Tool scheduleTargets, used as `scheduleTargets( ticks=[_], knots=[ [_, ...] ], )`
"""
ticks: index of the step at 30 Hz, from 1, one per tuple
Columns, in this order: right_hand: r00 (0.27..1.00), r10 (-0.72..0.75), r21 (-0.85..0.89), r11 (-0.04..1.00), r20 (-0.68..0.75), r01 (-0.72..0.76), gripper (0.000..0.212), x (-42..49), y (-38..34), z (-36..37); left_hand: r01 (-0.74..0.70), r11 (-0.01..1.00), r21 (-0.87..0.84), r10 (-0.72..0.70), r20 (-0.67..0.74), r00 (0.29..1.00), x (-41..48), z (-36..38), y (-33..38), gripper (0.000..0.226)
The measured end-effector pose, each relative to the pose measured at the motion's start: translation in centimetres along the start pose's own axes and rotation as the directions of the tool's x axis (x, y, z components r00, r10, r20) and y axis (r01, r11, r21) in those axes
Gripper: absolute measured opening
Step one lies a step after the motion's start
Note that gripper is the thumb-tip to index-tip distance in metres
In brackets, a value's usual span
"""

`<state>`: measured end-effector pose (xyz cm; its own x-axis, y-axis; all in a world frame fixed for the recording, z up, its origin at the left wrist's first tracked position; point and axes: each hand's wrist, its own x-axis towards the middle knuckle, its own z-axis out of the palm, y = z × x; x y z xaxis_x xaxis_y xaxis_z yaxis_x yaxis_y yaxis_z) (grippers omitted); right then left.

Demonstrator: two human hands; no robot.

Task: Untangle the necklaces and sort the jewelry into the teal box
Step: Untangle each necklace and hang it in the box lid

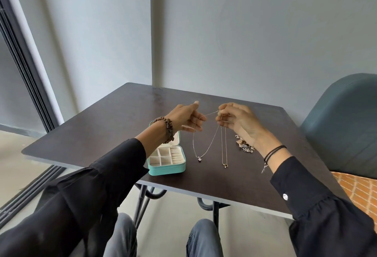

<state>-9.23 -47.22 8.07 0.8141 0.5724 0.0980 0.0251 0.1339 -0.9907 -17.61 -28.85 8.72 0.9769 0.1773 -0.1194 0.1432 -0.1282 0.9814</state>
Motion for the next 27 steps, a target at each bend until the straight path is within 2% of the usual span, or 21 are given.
scheduleTargets(
  ticks=[4, 9, 15, 20, 27],
  knots=[
    [1.000, 0.011, 0.077, 0.997, -0.020, -0.009, 0.013, -0.6, 0.2, -0.1, 0.010, 0.984, -0.178, -0.002, 0.042, 0.999, -1.0, -0.3, 0.7, 0.050],
    [0.998, 0.023, 0.069, 0.997, 0.058, -0.027, 0.012, -1.5, 0.9, 0.1, -0.032, 0.929, -0.368, 0.057, 0.057, 0.997, -2.0, -0.4, 2.0, 0.040],
    [0.992, 0.034, -0.024, 0.999, 0.125, -0.031, 0.015, -2.6, 1.8, 0.2, -0.098, 0.926, -0.365, 0.127, 0.057, 0.990, -2.7, -0.4, 3.1, 0.037],
    [0.988, 0.058, -0.034, 0.998, 0.142, -0.054, 0.014, -3.1, 2.7, 0.5, -0.128, 0.916, -0.381, 0.168, 0.074, 0.983, -3.1, -0.5, 3.8, 0.041],
    [0.987, 0.066, -0.057, 0.997, 0.144, -0.058, 0.018, -3.9, 3.9, 1.0, -0.138, 0.807, -0.575, 0.188, 0.028, 0.982, -3.1, -0.6, 4.0, 0.041]
  ],
)
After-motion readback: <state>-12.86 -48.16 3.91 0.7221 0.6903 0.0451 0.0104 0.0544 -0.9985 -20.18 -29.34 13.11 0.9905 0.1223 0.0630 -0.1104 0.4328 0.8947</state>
